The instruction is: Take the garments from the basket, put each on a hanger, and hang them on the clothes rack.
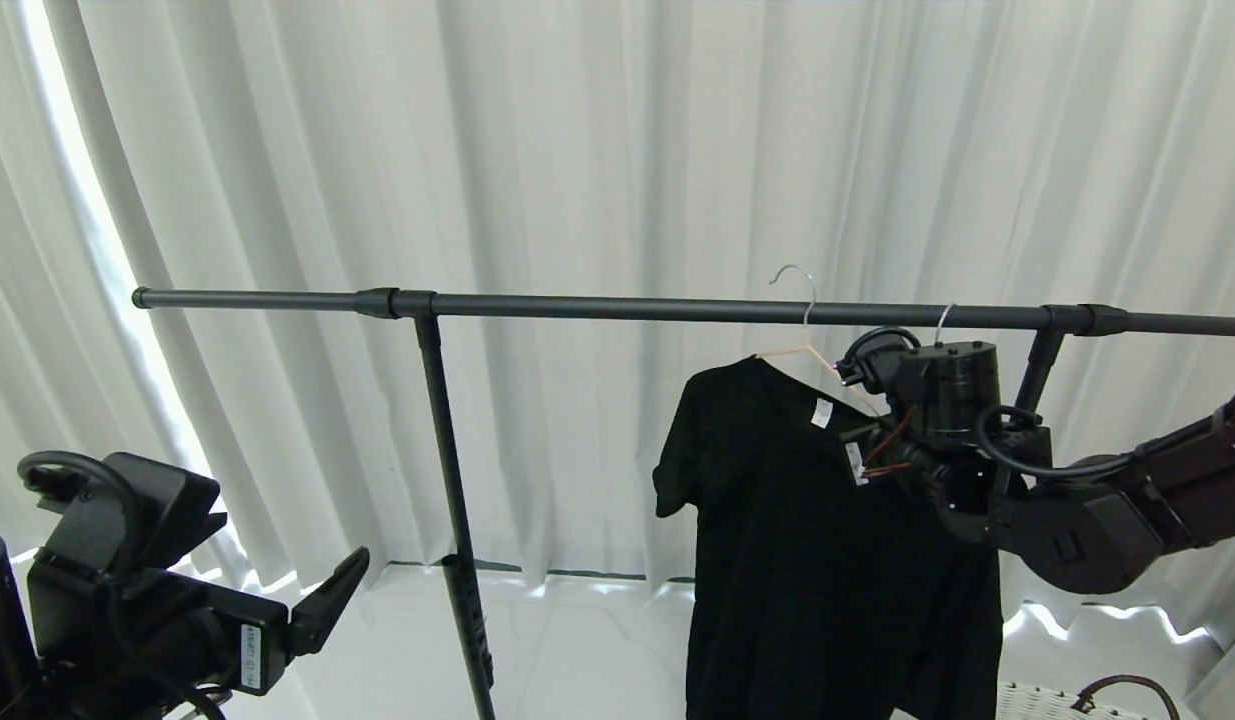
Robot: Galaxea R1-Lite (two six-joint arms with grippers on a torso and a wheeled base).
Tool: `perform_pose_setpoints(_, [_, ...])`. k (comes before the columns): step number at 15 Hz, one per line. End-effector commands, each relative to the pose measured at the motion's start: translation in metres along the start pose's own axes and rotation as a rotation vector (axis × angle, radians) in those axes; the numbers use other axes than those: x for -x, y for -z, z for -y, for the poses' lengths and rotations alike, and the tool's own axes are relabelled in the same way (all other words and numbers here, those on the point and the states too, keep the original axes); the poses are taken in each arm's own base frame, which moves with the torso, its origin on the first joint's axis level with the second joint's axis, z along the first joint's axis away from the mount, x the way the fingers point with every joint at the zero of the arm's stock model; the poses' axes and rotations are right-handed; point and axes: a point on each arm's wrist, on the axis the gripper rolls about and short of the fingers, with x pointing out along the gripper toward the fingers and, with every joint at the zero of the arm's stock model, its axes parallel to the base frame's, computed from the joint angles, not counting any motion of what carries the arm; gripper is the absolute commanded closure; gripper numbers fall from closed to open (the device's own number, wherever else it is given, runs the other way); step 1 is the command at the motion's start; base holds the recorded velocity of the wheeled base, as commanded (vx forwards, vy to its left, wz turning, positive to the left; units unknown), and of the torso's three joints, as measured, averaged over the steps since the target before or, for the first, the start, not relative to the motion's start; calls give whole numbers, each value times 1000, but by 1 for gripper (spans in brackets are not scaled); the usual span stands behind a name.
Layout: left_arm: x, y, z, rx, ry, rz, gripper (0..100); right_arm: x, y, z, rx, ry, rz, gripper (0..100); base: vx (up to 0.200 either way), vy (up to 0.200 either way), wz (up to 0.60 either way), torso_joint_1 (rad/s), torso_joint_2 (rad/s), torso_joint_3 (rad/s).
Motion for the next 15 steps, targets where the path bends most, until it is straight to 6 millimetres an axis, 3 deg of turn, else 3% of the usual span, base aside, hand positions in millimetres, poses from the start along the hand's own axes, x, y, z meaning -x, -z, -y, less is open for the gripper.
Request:
perform_pose_setpoints(1, [3,-1,-1,6,-4,17,0,-2,-2,2,4,6,-3,100,0,0,0,0,0,0])
perform_pose_setpoints(15, [6,-3,-3,13,-9,33,0,-12,9,-6,58,-2,-46,100,0,0,0,0,0,0])
